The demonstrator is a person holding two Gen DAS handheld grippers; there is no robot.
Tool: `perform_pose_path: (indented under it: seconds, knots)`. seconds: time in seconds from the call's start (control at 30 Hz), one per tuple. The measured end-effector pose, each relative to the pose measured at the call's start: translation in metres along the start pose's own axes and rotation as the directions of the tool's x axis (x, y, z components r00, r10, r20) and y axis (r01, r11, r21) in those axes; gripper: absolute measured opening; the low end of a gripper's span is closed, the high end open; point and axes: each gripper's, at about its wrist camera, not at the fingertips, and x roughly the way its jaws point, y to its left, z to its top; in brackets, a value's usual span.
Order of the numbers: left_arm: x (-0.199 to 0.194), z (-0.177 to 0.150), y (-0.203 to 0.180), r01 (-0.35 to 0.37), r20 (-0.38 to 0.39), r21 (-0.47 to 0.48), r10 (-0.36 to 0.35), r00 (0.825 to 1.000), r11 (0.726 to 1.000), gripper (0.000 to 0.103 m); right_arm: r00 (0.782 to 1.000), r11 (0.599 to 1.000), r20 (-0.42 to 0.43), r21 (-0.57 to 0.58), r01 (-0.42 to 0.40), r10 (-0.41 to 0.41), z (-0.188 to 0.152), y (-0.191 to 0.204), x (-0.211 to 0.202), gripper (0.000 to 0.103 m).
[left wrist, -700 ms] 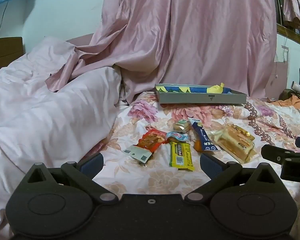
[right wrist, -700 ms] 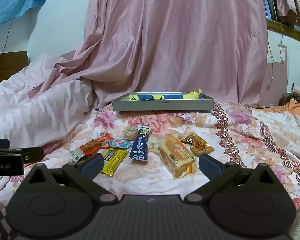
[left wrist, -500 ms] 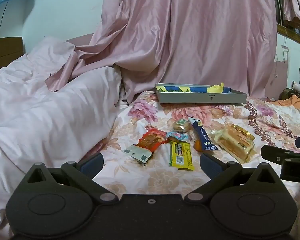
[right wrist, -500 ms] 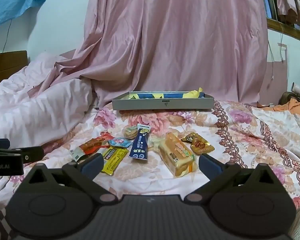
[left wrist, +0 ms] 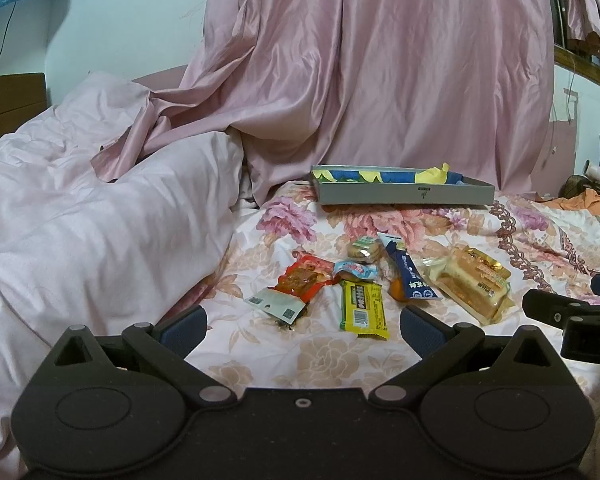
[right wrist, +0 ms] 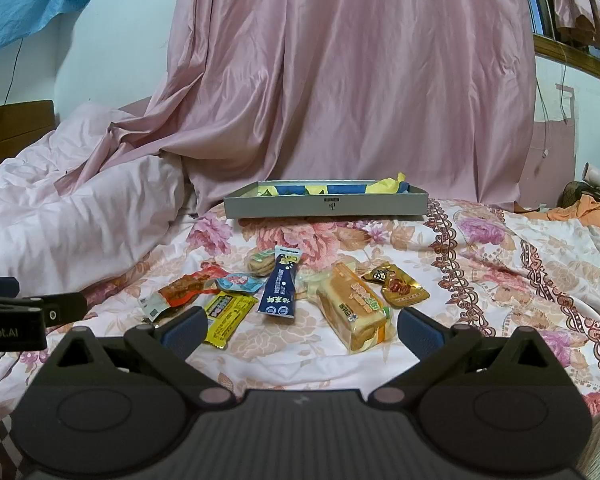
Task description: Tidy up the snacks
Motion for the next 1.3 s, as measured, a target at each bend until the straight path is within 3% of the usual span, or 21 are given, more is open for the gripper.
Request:
perform_pose_path:
  seconds: [0.97, 1.3]
  knots:
    - [0.001, 0.006, 0.0, -0.002, -0.006, 0.001, 0.002, 1.0, 1.0, 0.102, 1.0, 1.0, -0.007, 0.002, 0.0, 0.0, 0.0, 0.0, 0.002, 0.103]
    - [0.014, 0.0, 0.001, -0.006, -0.058, 0.013, 0.007, 0.998, 1.0, 0.102, 1.0, 1.0, -0.03, 0.009, 0.006, -0.006, 0.0, -0.001, 0.002, 0.103]
